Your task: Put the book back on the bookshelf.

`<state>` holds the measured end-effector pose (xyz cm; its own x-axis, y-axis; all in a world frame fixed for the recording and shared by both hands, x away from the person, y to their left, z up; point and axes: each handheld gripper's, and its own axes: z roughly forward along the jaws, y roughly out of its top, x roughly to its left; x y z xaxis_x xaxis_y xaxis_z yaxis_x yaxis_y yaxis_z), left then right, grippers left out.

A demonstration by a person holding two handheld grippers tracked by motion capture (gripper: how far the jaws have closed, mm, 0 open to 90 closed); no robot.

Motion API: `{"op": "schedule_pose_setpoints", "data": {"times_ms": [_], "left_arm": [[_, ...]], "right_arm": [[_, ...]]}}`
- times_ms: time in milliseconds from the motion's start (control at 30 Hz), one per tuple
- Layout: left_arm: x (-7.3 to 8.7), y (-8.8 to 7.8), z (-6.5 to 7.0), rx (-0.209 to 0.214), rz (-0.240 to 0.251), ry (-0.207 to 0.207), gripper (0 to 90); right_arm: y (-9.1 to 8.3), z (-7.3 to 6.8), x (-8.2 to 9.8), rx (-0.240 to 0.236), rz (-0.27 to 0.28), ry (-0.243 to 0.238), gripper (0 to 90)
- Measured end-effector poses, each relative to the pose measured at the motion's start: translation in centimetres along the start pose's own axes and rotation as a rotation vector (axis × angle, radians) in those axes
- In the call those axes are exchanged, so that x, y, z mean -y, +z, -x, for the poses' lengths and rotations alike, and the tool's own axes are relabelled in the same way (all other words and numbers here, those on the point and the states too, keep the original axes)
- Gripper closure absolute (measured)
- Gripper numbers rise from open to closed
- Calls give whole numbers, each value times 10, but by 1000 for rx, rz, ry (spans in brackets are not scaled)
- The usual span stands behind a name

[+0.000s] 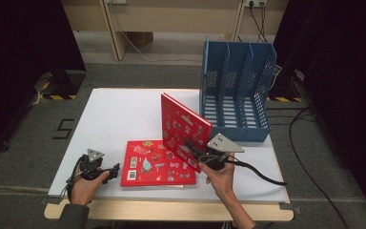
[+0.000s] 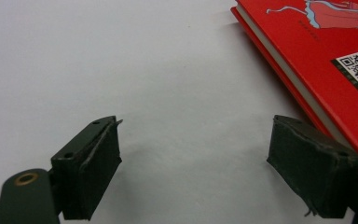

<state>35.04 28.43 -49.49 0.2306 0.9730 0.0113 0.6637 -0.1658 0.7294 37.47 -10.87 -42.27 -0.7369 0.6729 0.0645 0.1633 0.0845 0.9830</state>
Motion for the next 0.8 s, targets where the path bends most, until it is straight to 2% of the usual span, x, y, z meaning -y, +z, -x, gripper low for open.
{"op": "schedule_pose_setpoints", "data": {"times_ms": [267,400,433,633,800], "left_arm": [[0,0,1,4,-2,4,158],[0,0,1,5,-2,4,159],[0,0,1,5,0,4,159],[0,0,1,7,-1,7,159],[0,0,1,7,-3,4,159]], "right_arm": [[5,-2,5,25,15,8,750],[7,-4,7,21,-11,10,754],[9,-4,9,18,4,4,753],[9,-4,10,23,-16,-10,758],[10,-4,11,14,-14,-3,761]]}}
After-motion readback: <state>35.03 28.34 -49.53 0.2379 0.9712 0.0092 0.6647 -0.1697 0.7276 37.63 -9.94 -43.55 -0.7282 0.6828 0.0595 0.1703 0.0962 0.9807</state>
